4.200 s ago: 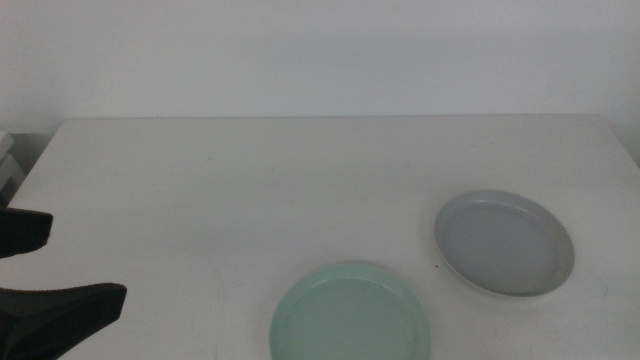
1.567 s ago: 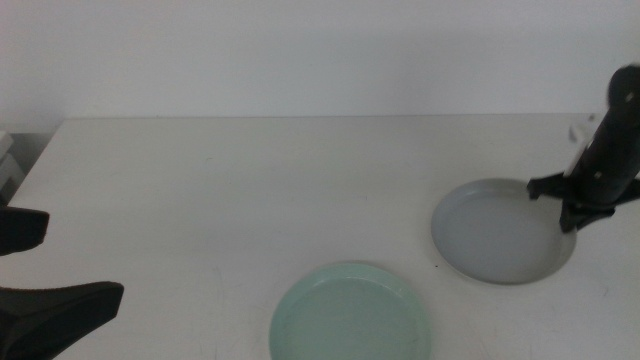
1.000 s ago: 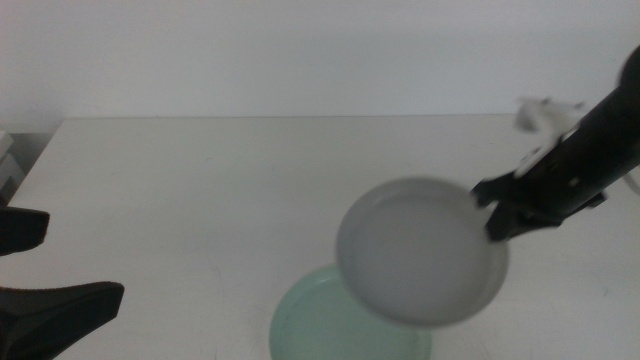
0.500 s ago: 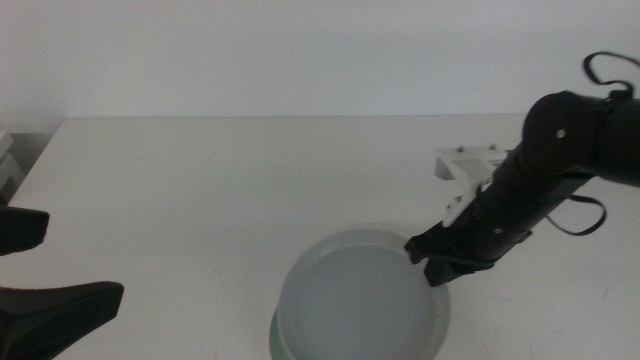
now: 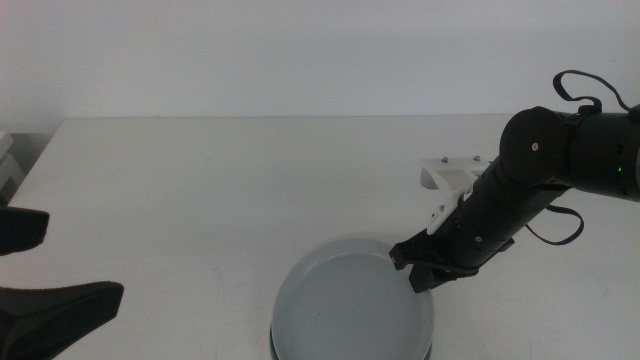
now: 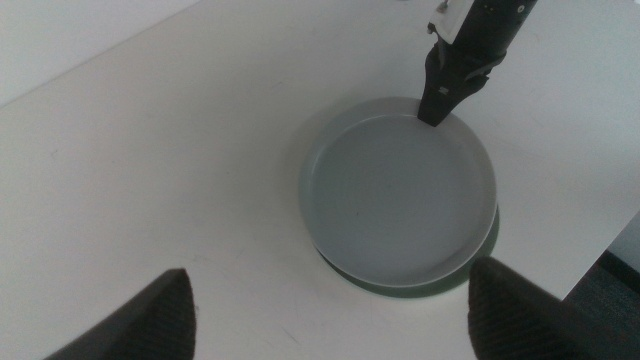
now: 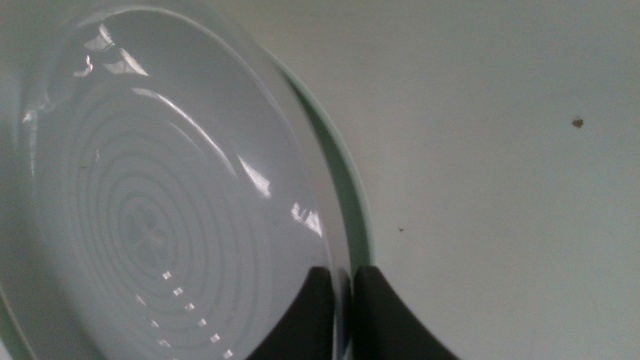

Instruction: Stack the three bowls on top of each other.

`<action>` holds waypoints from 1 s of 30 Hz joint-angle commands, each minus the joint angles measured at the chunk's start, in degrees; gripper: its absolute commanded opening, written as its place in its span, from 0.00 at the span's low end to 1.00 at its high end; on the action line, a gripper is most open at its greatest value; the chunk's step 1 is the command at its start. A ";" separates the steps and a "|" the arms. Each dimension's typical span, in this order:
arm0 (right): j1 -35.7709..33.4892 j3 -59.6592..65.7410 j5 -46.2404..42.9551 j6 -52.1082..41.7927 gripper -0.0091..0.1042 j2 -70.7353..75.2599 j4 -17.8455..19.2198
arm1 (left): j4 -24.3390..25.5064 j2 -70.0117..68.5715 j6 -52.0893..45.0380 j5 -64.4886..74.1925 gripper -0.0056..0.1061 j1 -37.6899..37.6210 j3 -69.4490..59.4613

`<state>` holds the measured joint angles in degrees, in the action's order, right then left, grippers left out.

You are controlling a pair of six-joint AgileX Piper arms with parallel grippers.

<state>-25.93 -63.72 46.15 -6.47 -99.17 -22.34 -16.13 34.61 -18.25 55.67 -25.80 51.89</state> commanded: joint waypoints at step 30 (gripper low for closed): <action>21.42 -25.79 18.40 -1.63 0.57 11.50 -1.29 | 12.08 33.93 21.06 -11.81 0.99 6.89 24.12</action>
<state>-6.18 -87.60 65.22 -7.16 -91.21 -21.92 -4.12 66.74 1.59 46.36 -20.86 71.62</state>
